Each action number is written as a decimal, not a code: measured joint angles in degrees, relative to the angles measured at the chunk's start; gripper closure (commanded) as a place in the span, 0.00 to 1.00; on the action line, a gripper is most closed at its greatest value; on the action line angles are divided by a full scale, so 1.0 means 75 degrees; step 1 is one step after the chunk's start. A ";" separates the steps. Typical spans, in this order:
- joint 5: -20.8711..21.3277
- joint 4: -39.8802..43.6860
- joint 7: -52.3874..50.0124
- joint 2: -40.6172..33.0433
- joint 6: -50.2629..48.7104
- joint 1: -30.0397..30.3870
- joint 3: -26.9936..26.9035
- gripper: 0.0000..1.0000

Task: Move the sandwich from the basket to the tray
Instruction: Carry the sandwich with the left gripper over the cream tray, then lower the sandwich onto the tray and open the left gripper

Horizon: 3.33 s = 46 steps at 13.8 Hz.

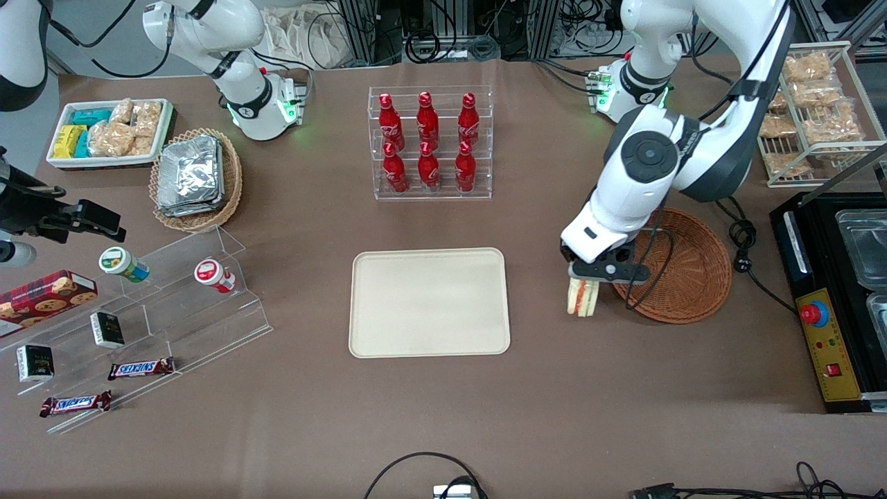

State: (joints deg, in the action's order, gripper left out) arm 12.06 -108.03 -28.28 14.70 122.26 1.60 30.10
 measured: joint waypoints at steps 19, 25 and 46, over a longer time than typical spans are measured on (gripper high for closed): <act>0.1367 0.2076 -0.2121 0.3280 -0.0142 -0.1321 0.0847 0.84; 0.1578 0.2677 -0.2312 0.3975 -0.0142 -0.1507 0.0847 0.84; 0.2086 0.3371 -0.2848 0.4482 -0.0140 -0.1630 0.0844 0.00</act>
State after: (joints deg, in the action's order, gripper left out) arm 27.70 -82.75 -49.64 48.32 121.21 -10.63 36.43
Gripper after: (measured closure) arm 0.004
